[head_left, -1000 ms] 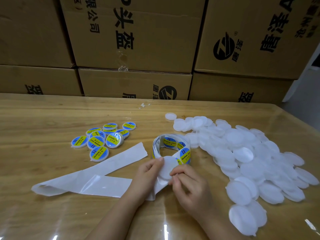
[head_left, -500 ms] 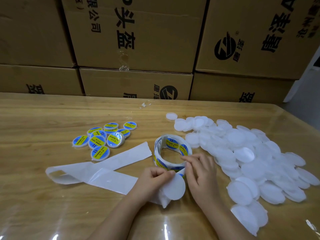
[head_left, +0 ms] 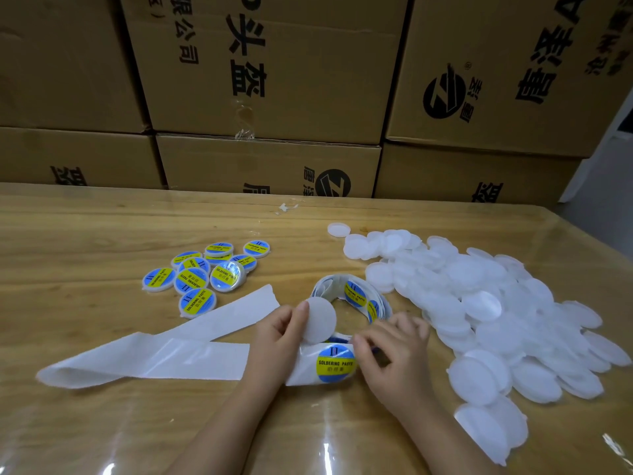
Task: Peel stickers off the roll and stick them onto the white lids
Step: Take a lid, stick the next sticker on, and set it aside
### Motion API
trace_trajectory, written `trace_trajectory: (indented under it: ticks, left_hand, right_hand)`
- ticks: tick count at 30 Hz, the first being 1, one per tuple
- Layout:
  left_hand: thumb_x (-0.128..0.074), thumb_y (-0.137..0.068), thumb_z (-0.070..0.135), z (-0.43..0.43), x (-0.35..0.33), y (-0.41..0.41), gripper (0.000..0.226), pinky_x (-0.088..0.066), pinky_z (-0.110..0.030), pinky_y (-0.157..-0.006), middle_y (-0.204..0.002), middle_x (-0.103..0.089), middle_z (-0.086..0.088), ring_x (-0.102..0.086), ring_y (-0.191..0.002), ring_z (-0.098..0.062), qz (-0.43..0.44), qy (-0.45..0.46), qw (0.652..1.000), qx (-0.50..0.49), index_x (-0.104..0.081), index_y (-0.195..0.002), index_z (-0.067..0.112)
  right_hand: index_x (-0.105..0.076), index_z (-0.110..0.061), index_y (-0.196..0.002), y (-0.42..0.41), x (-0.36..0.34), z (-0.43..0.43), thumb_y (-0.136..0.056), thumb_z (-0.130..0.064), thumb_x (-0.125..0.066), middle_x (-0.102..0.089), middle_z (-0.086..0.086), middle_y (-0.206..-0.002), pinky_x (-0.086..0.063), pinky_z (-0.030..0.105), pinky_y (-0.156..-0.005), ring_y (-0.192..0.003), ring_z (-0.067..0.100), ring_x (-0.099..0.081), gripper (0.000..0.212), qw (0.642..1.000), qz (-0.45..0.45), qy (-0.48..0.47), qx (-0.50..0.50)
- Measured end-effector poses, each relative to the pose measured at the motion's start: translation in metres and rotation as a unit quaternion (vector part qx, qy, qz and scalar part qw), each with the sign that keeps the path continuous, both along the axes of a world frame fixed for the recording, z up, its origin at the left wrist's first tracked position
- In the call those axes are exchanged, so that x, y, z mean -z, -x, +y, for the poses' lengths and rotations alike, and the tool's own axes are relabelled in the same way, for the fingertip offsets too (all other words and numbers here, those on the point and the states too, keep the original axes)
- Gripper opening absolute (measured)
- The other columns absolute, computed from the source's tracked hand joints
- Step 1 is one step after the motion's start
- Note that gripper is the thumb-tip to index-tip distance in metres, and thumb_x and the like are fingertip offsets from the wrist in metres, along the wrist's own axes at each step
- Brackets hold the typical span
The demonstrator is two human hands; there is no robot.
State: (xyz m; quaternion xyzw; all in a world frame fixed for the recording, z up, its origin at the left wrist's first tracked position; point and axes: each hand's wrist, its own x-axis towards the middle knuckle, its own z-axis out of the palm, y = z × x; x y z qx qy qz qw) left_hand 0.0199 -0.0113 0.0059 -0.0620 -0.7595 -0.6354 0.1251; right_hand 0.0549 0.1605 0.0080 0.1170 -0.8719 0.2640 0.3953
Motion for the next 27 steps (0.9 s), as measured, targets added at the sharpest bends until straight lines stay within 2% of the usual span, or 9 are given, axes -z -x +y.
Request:
trace_trajectory:
  ticks: [2,4,6,8,11,14,17,22,27]
  left_hand:
    - [-0.047,-0.088,0.056,-0.007,0.004,0.002,0.043,-0.027,-0.021,-0.047,-0.049,-0.038,0.009,-0.035,-0.049,-0.007,0.056,0.114,0.991,-0.051,-0.040,-0.057,0.026]
    - [-0.037,-0.086,0.056,-0.012,0.004,0.002,0.038,-0.030,-0.026,-0.048,-0.050,-0.042,0.007,-0.039,-0.050,-0.011,0.092,0.174,0.976,-0.095,-0.037,-0.058,0.031]
    - [-0.034,-0.089,0.052,-0.012,0.003,0.002,0.038,-0.033,-0.034,-0.048,-0.049,-0.040,0.006,-0.041,-0.050,-0.015,0.129,0.214,0.960,-0.123,-0.037,-0.061,0.027]
    - [-0.033,-0.090,0.050,-0.009,0.003,0.001,0.042,-0.035,-0.034,-0.046,-0.050,-0.043,0.004,-0.044,-0.050,-0.023,0.146,0.241,0.951,-0.126,-0.042,-0.064,0.018]
    - [-0.031,-0.090,0.052,-0.006,0.004,-0.002,0.046,-0.038,-0.037,-0.046,-0.050,-0.046,-0.001,-0.047,-0.050,-0.025,0.150,0.244,0.951,-0.115,-0.046,-0.068,0.015]
    - [-0.028,-0.088,0.057,-0.004,0.004,-0.003,0.052,-0.038,-0.039,-0.048,-0.050,-0.045,0.003,-0.048,-0.051,-0.021,0.138,0.231,0.957,-0.106,-0.049,-0.071,0.013]
    - [-0.027,-0.085,0.062,-0.004,0.005,-0.003,0.057,-0.035,-0.033,-0.049,-0.049,-0.042,0.000,-0.047,-0.055,-0.019,0.118,0.205,0.967,-0.096,-0.052,-0.074,0.012]
    - [-0.030,-0.085,0.063,-0.002,0.007,-0.005,0.047,-0.038,-0.031,-0.050,-0.059,-0.052,0.002,-0.049,-0.051,-0.014,0.110,0.170,0.978,-0.049,-0.053,-0.076,0.023]
    - [-0.030,-0.084,0.064,-0.002,0.009,-0.003,0.042,-0.035,-0.023,-0.050,-0.061,-0.054,0.009,-0.049,-0.053,-0.009,0.109,0.168,0.978,-0.052,-0.052,-0.074,0.029]
  right_hand:
    - [-0.061,-0.023,-0.064,0.000,0.000,-0.001,-0.082,-0.028,-0.056,-0.053,-0.016,-0.062,-0.029,0.033,-0.084,-0.070,0.011,-0.046,0.020,0.999,-0.004,-0.010,-0.030]
    - [-0.062,-0.023,-0.065,0.000,0.000,-0.001,-0.082,-0.027,-0.056,-0.053,-0.016,-0.064,-0.031,0.036,-0.085,-0.072,0.013,-0.048,0.017,0.999,-0.011,-0.018,-0.040]
    - [-0.063,-0.023,-0.067,0.000,0.000,-0.001,-0.082,-0.028,-0.056,-0.054,-0.016,-0.064,-0.030,0.037,-0.087,-0.073,0.011,-0.046,0.017,0.999,-0.016,-0.028,-0.039]
    - [-0.064,-0.024,-0.068,-0.001,-0.001,-0.002,-0.082,-0.028,-0.058,-0.055,-0.016,-0.065,-0.029,0.035,-0.089,-0.074,0.011,-0.046,0.016,0.998,-0.015,-0.041,-0.044]
    - [-0.065,-0.025,-0.068,-0.003,-0.001,-0.005,-0.082,-0.026,-0.061,-0.056,-0.017,-0.067,-0.030,0.036,-0.092,-0.074,0.012,-0.048,0.014,0.996,-0.008,-0.067,-0.065]
    - [-0.066,-0.024,-0.071,-0.004,-0.003,-0.007,-0.085,-0.025,-0.059,-0.056,-0.017,-0.070,-0.032,0.040,-0.094,-0.074,0.013,-0.049,0.015,0.993,-0.008,-0.083,-0.086]
    - [-0.067,-0.024,-0.075,-0.004,-0.004,-0.009,-0.088,-0.025,-0.056,-0.058,-0.017,-0.075,-0.031,0.040,-0.093,-0.076,0.013,-0.047,0.017,0.991,-0.006,-0.090,-0.103]
    - [-0.067,-0.024,-0.076,-0.006,-0.006,-0.012,-0.090,-0.024,-0.052,-0.059,-0.015,-0.077,-0.029,0.036,-0.094,-0.080,0.011,-0.041,0.021,0.990,-0.004,-0.079,-0.116]
    - [-0.067,-0.025,-0.082,-0.008,-0.005,-0.014,-0.090,-0.029,-0.054,-0.058,-0.017,-0.077,-0.027,0.037,-0.101,-0.081,0.009,-0.046,0.015,0.984,-0.043,-0.081,-0.150]
